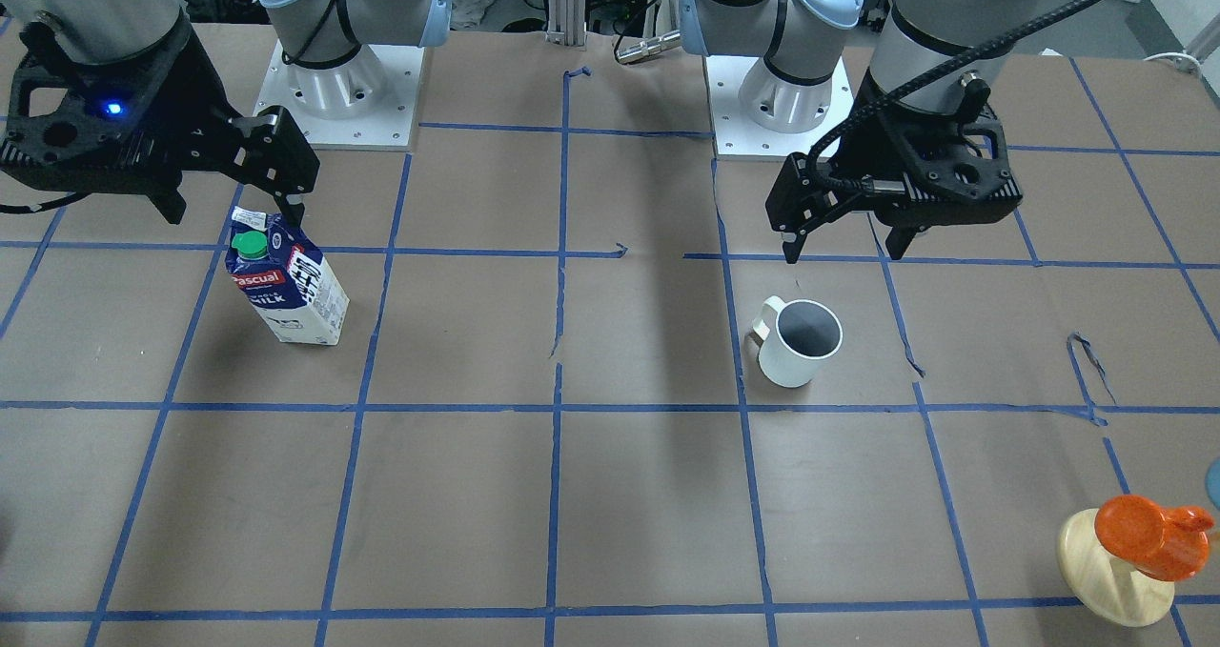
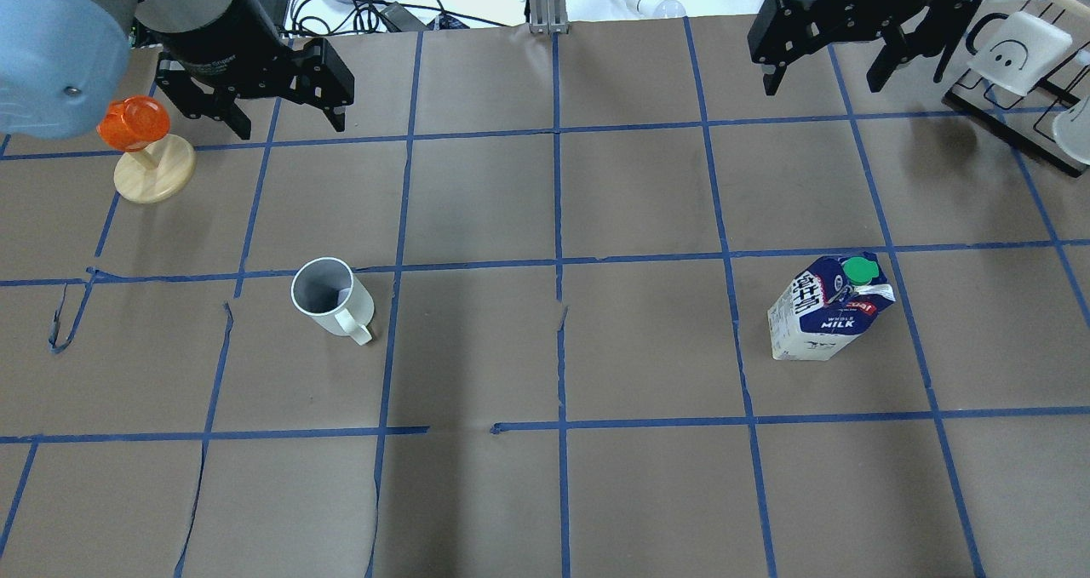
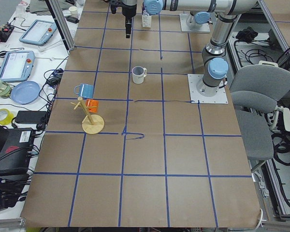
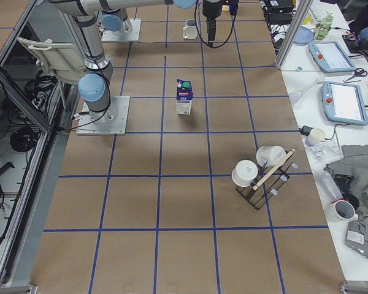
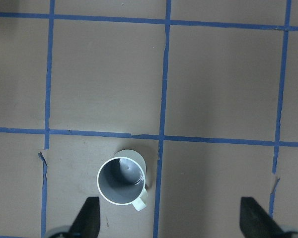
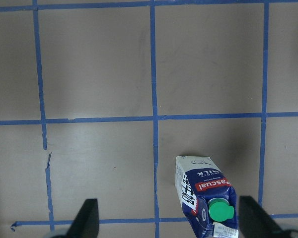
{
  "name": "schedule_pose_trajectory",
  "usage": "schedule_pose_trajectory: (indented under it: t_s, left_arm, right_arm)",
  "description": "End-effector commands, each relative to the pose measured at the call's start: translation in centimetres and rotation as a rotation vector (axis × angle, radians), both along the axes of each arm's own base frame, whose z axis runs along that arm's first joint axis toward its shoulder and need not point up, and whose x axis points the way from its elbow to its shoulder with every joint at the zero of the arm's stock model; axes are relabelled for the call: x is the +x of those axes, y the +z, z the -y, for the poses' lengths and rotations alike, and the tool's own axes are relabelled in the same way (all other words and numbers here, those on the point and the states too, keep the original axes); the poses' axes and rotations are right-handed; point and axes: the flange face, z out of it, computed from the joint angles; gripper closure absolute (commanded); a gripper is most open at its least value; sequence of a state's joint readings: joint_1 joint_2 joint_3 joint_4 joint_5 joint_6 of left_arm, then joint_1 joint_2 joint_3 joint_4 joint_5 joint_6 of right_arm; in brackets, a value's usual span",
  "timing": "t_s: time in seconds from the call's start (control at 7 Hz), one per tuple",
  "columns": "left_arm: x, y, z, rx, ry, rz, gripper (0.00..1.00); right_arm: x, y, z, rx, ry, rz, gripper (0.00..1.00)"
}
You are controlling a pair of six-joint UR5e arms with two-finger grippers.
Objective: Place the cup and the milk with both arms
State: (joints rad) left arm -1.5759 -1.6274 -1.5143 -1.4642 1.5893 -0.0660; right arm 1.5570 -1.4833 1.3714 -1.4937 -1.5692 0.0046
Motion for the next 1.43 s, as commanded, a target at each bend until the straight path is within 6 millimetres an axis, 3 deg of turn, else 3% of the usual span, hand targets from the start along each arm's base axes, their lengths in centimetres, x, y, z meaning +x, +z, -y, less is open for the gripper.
schedule_pose_trajectory:
  t_s: [0.0, 1.29]
  left_arm:
    - [-0.04, 0.0, -0.08, 0.001, -0.001, 0.001, 0.0]
    - [0.06, -0.29, -0.31, 0.007, -0.001, 0.003, 0.0]
  right_arm:
    - [-0.01, 0.01, 0.0, 0.0, 0.0, -0.002, 0.0]
    - [-0.01, 0.01, 0.0, 0.0, 0.0, -0.002, 0.0]
